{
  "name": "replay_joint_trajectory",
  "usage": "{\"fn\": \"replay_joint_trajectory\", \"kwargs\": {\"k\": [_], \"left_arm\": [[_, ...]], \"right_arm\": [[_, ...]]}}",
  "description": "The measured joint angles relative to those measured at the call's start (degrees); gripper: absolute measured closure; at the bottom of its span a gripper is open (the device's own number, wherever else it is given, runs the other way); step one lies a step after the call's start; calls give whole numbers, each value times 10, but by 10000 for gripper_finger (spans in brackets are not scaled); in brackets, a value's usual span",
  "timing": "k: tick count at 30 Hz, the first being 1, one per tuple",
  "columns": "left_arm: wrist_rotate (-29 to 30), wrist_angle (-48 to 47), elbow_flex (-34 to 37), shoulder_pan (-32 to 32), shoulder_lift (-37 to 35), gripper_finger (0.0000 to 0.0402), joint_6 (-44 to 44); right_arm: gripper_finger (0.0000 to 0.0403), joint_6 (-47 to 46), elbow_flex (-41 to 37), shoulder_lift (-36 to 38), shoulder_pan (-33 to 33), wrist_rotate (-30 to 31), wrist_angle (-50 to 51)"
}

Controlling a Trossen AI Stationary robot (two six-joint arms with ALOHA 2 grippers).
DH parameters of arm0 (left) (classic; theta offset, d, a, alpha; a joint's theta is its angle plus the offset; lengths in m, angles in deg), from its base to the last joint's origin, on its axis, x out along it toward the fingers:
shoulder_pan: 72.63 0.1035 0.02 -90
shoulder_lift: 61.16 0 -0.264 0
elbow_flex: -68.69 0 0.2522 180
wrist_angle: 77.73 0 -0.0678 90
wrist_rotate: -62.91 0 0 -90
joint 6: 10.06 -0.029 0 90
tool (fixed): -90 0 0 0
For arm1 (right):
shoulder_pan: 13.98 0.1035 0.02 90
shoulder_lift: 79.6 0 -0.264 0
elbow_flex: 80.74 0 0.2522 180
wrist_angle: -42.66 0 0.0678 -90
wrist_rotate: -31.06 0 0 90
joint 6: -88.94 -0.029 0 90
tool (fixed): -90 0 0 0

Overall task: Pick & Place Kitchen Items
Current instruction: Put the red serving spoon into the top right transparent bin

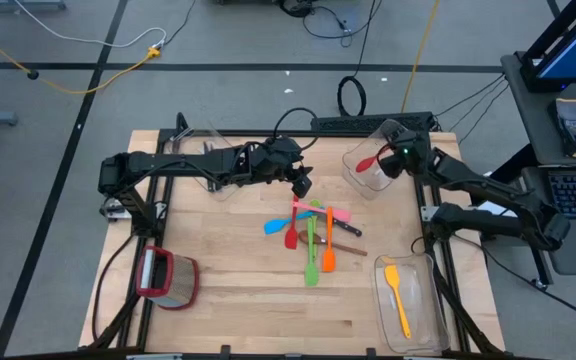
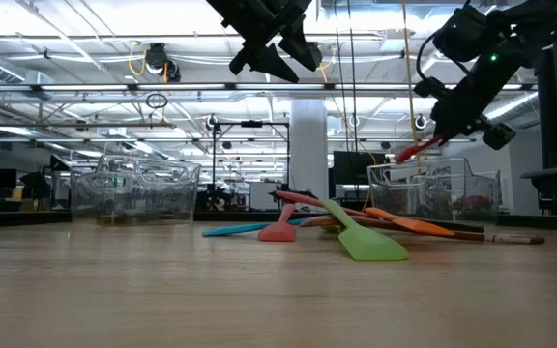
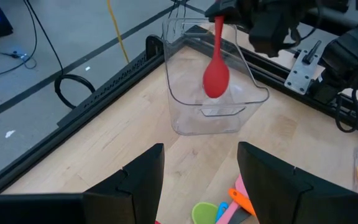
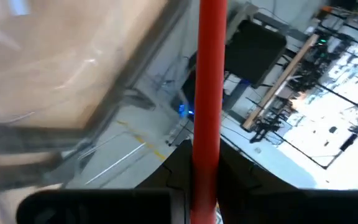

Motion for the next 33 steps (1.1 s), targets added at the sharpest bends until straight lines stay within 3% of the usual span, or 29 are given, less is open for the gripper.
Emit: {"fn": "replay_joint_trajectory", "kwargs": {"k": [7,15,20,33], "left_arm": [[0,0,0,0,0,192,-2],[0,0,0,0,0,192,-2],[0,0,0,0,0,192,-2],[0,0,0,0,0,192,4]], "right_arm": [[367,-126,0,24,0,-47,66],[367,-158,0,32,0,-63,72],[368,-222,0,31,-8,-122,115],[368,-300,0,19,-54,-154,127]]}}
